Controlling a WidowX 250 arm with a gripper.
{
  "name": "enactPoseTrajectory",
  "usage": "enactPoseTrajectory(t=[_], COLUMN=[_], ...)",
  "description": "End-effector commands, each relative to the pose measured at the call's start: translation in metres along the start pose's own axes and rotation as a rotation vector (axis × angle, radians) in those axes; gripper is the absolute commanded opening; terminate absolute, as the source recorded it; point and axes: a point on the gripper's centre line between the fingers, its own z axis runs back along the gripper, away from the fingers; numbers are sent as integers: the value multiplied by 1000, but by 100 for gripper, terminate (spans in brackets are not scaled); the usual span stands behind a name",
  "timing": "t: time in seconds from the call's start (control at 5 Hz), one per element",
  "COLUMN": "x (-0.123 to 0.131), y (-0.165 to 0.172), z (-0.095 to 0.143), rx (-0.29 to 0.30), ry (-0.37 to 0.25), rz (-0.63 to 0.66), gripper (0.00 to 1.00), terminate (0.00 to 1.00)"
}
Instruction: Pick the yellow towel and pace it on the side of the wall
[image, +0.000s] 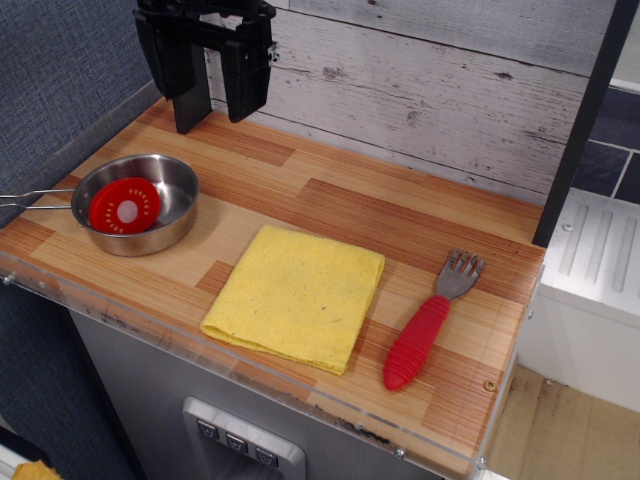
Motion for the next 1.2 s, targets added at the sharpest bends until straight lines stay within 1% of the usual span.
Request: enactPoseTrajectory(t=[0.0,0.2,0.4,0.6,0.8,1.0], x=[0,-12,-20,-28,-29,-29], y=[0,-18,-31,-40,-45,-46], z=[0,-14,-21,-33,-57,-73], rx=[0,10,18,24,31,34], ry=[0,-17,-30,-47,-45,-66], rz=[0,11,16,40,69,82], gripper=[100,100,100,100,100,100], terminate=[0,0,0,0,0,0])
